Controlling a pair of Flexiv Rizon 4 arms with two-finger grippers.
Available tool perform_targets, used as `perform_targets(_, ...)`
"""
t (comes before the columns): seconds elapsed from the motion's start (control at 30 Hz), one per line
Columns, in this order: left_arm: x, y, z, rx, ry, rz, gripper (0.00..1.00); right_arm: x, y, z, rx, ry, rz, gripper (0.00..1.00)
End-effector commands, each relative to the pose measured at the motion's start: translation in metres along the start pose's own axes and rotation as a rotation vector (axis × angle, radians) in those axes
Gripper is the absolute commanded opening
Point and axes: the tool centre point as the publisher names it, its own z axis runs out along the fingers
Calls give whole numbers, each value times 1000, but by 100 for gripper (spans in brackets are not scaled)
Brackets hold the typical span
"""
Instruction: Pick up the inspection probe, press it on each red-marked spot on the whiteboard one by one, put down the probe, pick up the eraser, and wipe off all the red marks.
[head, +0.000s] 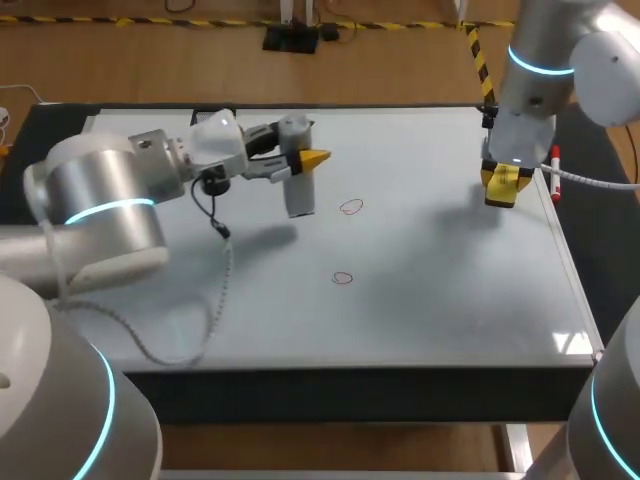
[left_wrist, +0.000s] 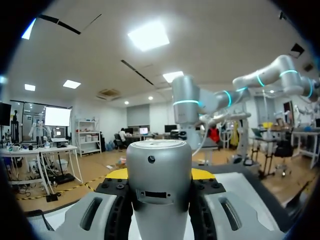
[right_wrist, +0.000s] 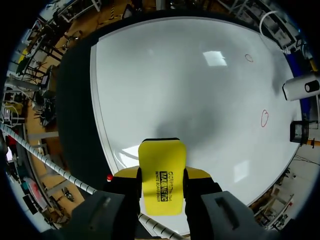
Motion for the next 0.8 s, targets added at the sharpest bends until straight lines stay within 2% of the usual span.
perform_targets(0.03,-8,8,57,-7,9,3,0,0,-1,0,1,3,-2,0)
perform_targets(0.33,-12,24,89,-7,24,-15,0,0,-1,0,1,3,-2,0)
perform_targets(0.8,-20,38,108,-12,31,-14,0,0,-1,0,1,3,-2,0)
